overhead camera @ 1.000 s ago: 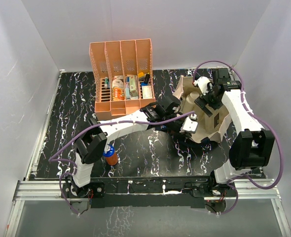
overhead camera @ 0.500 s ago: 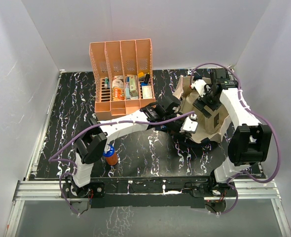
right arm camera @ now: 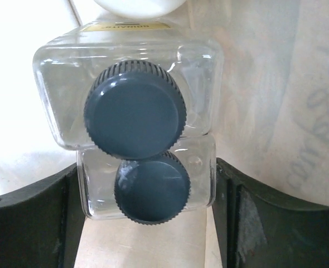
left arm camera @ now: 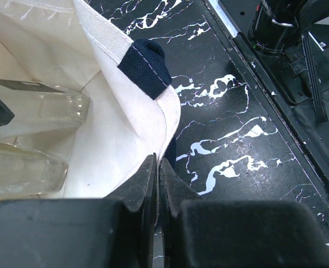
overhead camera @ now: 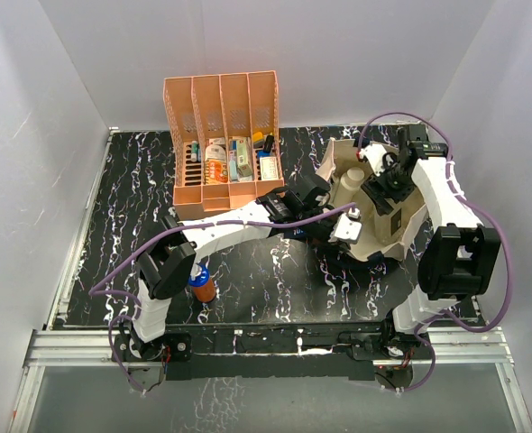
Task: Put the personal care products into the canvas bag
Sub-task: Adjust the care product in the canvas bag.
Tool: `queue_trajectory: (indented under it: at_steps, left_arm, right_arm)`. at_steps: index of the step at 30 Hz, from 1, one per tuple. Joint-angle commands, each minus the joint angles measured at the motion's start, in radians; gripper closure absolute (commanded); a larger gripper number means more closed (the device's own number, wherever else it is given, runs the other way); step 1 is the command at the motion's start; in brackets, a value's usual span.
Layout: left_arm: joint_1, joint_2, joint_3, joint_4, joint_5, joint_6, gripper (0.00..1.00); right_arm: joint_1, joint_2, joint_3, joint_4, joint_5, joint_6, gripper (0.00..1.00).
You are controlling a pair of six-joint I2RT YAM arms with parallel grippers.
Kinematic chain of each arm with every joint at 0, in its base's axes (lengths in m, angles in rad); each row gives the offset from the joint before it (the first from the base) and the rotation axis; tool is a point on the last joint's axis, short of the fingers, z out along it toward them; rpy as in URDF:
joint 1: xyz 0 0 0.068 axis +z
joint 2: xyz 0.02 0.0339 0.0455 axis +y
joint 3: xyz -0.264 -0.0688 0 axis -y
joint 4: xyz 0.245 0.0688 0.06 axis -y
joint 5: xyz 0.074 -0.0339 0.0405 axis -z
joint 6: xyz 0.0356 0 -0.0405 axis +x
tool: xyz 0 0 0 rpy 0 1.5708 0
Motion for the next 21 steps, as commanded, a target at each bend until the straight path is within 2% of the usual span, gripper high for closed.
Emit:
queue_trajectory:
  at_steps: [1, 5, 9, 11, 13, 21]
  left_arm:
    - [-0.013, -0.034, 0.034, 0.004, 0.042, -0.003, 1.00]
    - [-0.013, -0.035, 0.029, 0.004, 0.038, -0.002, 1.00]
    - [-0.014, -0.037, 0.025, 0.005, 0.035, -0.001, 1.00]
    - [-0.013, -0.036, 0.024, 0.004, 0.036, 0.000, 1.00]
    - [-0.012, -0.037, 0.024, 0.004, 0.036, 0.001, 1.00]
    - [-0.014, -0.038, 0.025, 0.004, 0.036, 0.001, 1.00]
  right_arm:
    - [-0.030, -0.012, 0.065, -0.008, -0.027, 0.005, 0.31]
    - [-0.037, -0.045, 0.050, -0.004, -0.040, 0.003, 0.51]
    - [-0.044, -0.089, 0.022, 0.019, -0.040, 0.003, 0.80]
    - [-0.048, -0.112, 0.010, 0.035, -0.047, 0.000, 0.89]
    - [-0.051, -0.137, 0.000, 0.057, -0.055, -0.004, 0.92]
    - [-0.080, -0.208, -0.030, 0.131, -0.138, -0.006, 0.92]
